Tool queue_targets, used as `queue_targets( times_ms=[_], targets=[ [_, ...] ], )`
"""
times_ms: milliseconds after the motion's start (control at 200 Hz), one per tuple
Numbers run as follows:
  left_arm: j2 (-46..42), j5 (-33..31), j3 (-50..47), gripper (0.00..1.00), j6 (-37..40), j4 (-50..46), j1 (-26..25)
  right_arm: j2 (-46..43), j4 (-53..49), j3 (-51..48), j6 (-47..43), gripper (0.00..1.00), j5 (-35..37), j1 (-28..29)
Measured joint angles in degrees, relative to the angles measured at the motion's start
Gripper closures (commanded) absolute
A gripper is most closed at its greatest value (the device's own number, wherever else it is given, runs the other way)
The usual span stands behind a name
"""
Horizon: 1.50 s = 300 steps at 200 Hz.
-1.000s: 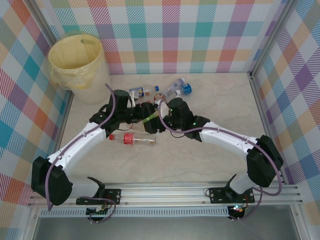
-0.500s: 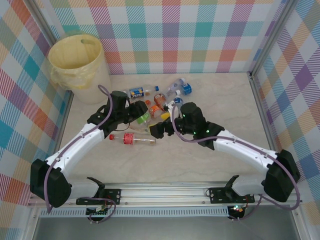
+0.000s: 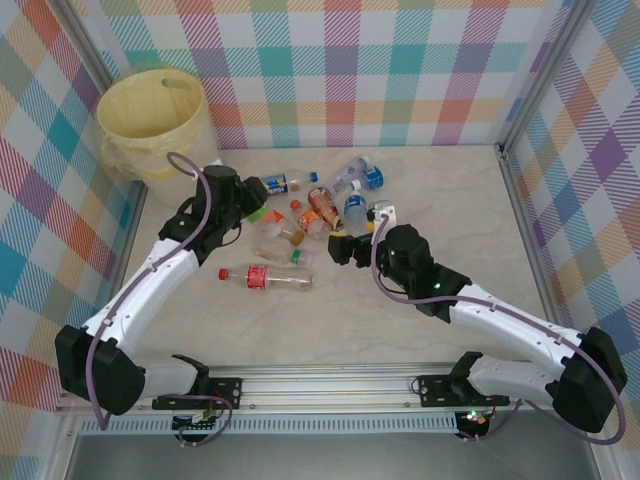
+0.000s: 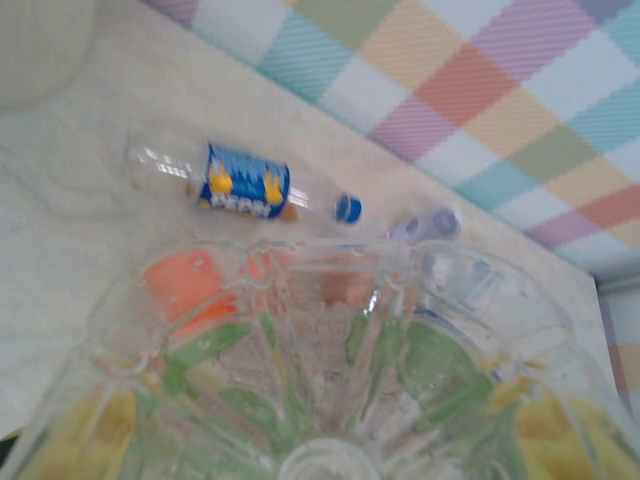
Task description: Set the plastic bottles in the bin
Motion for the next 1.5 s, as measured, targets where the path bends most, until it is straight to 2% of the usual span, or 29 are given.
queue_targets(
  times_ms=[170, 405, 600, 755, 1055, 1245, 1500],
  targets=[
    [1.3, -2.6, 0.6, 0.51, 0.2, 4.9, 3.0, -0.7, -0.9, -0.9, 2.1, 0.00, 3.8, 0.0],
    [5.3, -2.3, 4.3, 0.52, -2.4, 10.2, 11.5, -1.5, -1.9, -1.5, 3.9, 0.00, 7.0, 0.0],
    [8.1, -2.3, 9.2, 0.50, -4.8, 14.6, 15.9, -1.9, -2.4, -1.5, 4.6, 0.00, 7.9, 0.0],
    [12.7, -1.5, 17.2, 0.50, -6.3, 16.5, 19.4, -1.9, -3.1, -1.5, 4.8, 0.00, 8.1, 0.0],
    [22.2, -7.3, 29.5, 0.51, -5.5, 18.7, 22.4, -1.3, -3.6, -1.5, 4.7, 0.00, 8.3, 0.0],
    [30.3, -9.3, 39.3, 0.50, -1.9, 18.7, 23.7, -0.7, -3.9, -1.5, 4.8, 0.00, 8.3, 0.0],
    [37.7, -10.4, 48.6, 0.50, 1.8, 14.3, 23.7, 0.4, -4.4, -1.5, 4.7, 0.00, 8.3, 0.0]
  ],
)
